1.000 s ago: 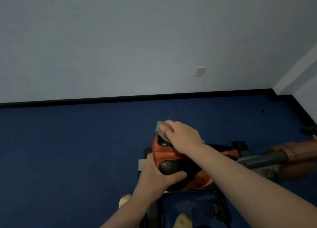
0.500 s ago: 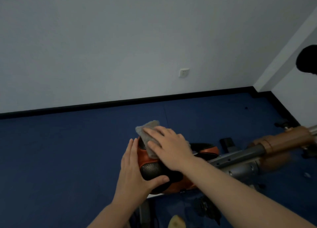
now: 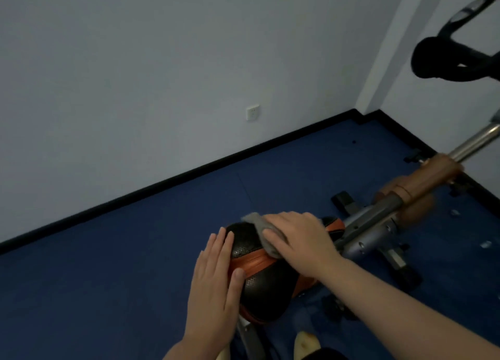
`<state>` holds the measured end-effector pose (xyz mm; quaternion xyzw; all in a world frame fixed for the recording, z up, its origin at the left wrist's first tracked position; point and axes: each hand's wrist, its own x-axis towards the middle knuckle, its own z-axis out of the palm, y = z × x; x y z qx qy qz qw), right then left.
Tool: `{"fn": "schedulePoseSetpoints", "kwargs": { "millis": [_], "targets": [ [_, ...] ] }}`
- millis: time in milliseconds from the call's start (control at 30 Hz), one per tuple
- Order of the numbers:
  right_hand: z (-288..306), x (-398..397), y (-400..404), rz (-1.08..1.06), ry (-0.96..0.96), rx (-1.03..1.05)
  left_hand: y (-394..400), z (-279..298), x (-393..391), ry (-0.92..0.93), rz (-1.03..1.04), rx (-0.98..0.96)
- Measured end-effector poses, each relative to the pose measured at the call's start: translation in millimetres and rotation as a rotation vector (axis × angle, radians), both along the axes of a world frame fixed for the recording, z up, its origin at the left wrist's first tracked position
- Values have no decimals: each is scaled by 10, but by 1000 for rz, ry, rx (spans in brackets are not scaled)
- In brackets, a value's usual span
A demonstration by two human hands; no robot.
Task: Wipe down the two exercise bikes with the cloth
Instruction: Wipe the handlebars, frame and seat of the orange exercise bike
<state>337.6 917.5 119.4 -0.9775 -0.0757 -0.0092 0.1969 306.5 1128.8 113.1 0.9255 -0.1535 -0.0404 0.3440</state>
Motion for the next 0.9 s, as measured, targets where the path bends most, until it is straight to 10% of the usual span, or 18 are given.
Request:
{"fn": "schedulePoseSetpoints", "kwargs": {
  "millis": [367,567,900],
  "targets": [
    [-159,-339,54,-457,-144,-69,-60,152,614,-78,-542,215],
    [-183,-190,-69,-1050,39,464,-102,61,581,-198,-522,210],
    [-125,-202,468,-1239,-14,778,-96,-13,645,-236,-562,115]
  ]
}}
